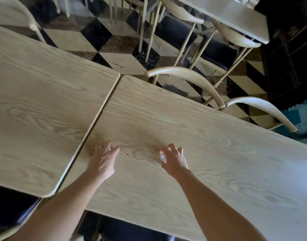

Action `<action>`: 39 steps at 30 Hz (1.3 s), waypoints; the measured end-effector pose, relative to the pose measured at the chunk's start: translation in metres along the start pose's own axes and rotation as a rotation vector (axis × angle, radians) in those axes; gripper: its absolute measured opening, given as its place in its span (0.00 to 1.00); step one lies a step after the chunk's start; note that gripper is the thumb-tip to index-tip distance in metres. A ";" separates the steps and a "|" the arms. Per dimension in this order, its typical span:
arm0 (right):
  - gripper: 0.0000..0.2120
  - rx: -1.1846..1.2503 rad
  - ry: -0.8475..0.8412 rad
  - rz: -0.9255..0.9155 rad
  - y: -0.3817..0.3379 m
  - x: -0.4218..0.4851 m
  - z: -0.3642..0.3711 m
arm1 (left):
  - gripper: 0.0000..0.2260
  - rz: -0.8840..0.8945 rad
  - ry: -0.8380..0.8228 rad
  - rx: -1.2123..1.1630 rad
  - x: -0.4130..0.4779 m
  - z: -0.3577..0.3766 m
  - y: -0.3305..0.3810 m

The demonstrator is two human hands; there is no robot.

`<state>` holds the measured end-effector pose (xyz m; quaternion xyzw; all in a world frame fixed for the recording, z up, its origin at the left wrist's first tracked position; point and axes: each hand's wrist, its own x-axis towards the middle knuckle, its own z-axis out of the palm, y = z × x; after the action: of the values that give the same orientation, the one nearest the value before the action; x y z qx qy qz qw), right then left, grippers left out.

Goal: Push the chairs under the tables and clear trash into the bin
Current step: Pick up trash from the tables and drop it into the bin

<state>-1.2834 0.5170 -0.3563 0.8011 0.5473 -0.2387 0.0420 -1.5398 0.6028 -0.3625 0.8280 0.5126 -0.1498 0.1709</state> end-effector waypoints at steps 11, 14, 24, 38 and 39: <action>0.19 -0.094 -0.128 -0.126 -0.028 -0.210 0.056 | 0.24 0.065 0.033 0.047 -0.194 0.016 0.047; 0.17 -0.048 -0.018 -0.074 -0.009 -0.281 0.045 | 0.22 0.134 0.053 0.095 -0.251 0.013 0.076; 0.18 -0.010 0.168 0.317 0.136 -0.546 0.046 | 0.13 0.740 0.043 0.256 -0.432 0.003 0.296; 0.21 0.193 0.267 0.727 0.258 -0.701 0.068 | 0.14 1.238 0.002 0.582 -0.494 0.060 0.505; 0.20 0.201 0.273 0.747 0.267 -0.704 0.065 | 0.14 1.256 0.017 0.588 -0.490 0.062 0.518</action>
<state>-1.2672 -0.2135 -0.1639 0.9691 0.1933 -0.1510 -0.0255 -1.2885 -0.0303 -0.1437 0.9810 -0.1242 -0.1486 -0.0103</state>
